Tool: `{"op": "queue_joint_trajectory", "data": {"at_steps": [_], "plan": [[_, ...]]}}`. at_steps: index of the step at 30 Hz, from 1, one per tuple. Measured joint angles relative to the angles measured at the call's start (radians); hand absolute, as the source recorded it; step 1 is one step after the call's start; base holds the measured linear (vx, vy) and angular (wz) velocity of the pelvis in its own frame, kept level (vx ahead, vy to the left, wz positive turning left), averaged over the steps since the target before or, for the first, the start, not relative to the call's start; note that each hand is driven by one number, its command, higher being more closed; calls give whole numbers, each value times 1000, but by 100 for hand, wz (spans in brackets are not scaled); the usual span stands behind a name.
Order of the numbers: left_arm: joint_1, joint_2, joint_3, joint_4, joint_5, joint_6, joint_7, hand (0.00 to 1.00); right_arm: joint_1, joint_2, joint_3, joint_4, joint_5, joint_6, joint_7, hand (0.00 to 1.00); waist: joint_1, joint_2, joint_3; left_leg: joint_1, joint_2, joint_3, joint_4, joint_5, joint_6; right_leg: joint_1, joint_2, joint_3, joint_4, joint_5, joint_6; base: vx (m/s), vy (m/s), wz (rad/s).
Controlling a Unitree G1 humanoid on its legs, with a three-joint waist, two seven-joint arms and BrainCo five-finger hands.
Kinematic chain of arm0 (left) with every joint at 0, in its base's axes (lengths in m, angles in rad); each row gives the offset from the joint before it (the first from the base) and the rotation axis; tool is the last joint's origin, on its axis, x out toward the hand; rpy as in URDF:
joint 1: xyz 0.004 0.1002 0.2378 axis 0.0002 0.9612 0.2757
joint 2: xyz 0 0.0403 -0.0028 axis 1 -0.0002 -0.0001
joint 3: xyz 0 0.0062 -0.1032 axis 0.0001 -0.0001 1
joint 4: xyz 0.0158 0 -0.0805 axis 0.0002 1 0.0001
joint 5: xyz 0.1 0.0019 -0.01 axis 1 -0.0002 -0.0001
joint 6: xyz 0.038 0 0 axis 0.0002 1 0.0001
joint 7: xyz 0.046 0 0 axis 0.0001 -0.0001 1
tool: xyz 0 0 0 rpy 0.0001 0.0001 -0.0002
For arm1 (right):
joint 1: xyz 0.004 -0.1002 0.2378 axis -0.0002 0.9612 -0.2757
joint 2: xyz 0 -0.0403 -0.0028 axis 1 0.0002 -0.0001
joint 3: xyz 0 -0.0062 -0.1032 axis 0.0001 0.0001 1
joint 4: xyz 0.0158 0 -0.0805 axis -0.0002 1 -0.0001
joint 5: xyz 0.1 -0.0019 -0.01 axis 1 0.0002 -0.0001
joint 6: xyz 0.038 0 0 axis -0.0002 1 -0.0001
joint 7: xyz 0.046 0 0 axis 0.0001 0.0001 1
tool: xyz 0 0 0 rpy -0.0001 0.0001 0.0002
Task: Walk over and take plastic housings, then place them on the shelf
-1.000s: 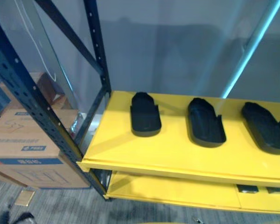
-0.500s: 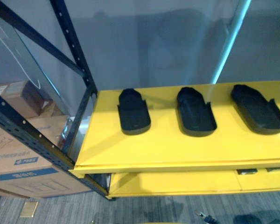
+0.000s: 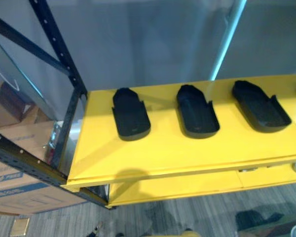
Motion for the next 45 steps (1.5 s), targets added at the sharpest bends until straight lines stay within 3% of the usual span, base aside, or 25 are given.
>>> {"op": "queue_joint_trajectory", "data": {"at_steps": [4,7,9,11,13,16,19,23,28,31,33,38,41,45], "plan": [[-1,15,33,-1,0,1,0,0,-4,-18,-211,6,28,-66,-73,0,-10,-27,-33,1,16,40,0,-3,-4,-19,18,29,0,2,-4,34,-13,-22],[9,3,47,1,0,35,-2,0,-9,-90,-347,-16,-9,-150,-128,0,-28,-43,-61,-2,24,63,0,-7,-8,-33,26,43,0,6,-9,20,-11,-15],[33,-3,49,1,1,60,-4,0,-16,-144,-390,-116,-107,-262,-165,0,-29,-46,-88,-2,34,100,0,-13,-16,-58,36,71,1,12,-16,-7,-3,-34],[58,-5,48,2,1,69,-4,0,-19,-158,-347,-266,-156,-328,-179,0,-37,-43,-102,0,38,120,0,-15,-17,-70,42,94,1,18,-20,-11,-5,-35],[106,-4,44,2,0,69,-4,0,-14,-180,-213,-564,-212,-423,-184,0,-61,-37,-123,4,49,148,0,-16,-20,-88,53,118,5,20,-22,-32,-19,-33],[138,-4,37,2,0,70,-7,0,-15,-244,-60,-921,-279,-498,-179,0,-74,-26,-137,3,61,163,0,-15,-22,-102,65,129,16,19,-25,-36,-29,-15],[151,-9,7,2,1,69,-11,0,-71,-244,17,-1169,-300,-534,-106,0,-70,-24,-142,4,68,163,0,-6,-32,-103,72,129,16,18,-30,-33,-24,0],[177,-29,7,1,3,59,-10,0,-89,-243,92,-1344,-293,-535,53,0,-58,-24,-143,0,64,157,0,-4,-33,-102,67,122,15,17,-31,10,-2,3],[182,-39,30,-8,40,14,-10,0,-155,-248,243,-1546,-221,-522,237,0,-55,-24,-149,-31,63,109,1,9,-30,-99,64,80,13,18,-31,12,-14,25],[181,-40,46,-8,41,-4,-10,0,-225,-251,384,-1585,-146,-485,321,0,-32,-31,-143,-34,61,83,1,14,-26,-83,59,54,13,18,-31,-16,-5,23],[185,-42,37,-5,43,-7,-11,0,-265,-252,524,-1582,-110,-428,369,0,-16,-28,-139,-34,54,55,0,18,-21,-63,51,34,11,15,-31,-24,4,29],[187,-44,-6,1,43,-12,-20,0,-320,-252,777,-1509,-109,-306,434,0,29,-14,-124,-49,52,8,0,37,-13,-47,48,-2,16,10,-37,-40,-1,24],[209,-47,-54,1,43,-13,-27,0,-330,-247,880,-1442,-111,-271,436,0,55,-6,-113,-52,53,-18,0,44,-13,-34,49,-22,18,2,-44,-28,-6,26],[220,-49,-99,1,61,-17,-33,0,-339,-220,954,-1422,-133,-265,428,0,77,2,-84,-66,53,-28,1,53,-10,-48,48,-25,29,0,-47,-25,0,6]]}}
